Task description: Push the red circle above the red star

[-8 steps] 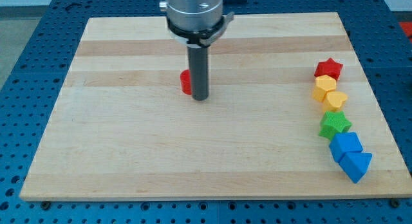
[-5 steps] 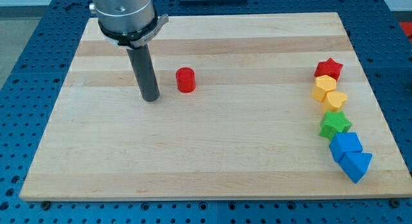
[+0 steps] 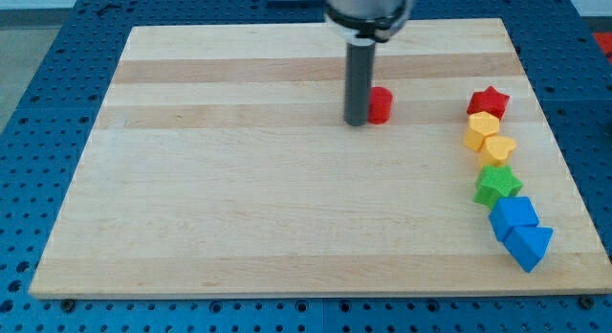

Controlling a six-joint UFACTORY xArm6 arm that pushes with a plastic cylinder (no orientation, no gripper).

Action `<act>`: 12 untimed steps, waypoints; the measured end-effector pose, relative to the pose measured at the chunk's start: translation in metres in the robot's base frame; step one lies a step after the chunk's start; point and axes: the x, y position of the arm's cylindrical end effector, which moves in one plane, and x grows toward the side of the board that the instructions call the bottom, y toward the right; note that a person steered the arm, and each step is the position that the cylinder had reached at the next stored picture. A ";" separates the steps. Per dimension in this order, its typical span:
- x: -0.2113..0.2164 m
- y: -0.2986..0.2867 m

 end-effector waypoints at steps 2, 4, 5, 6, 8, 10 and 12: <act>-0.002 0.039; -0.003 0.028; -0.002 0.011; -0.008 0.000; -0.032 0.057; -0.033 0.086; -0.038 0.110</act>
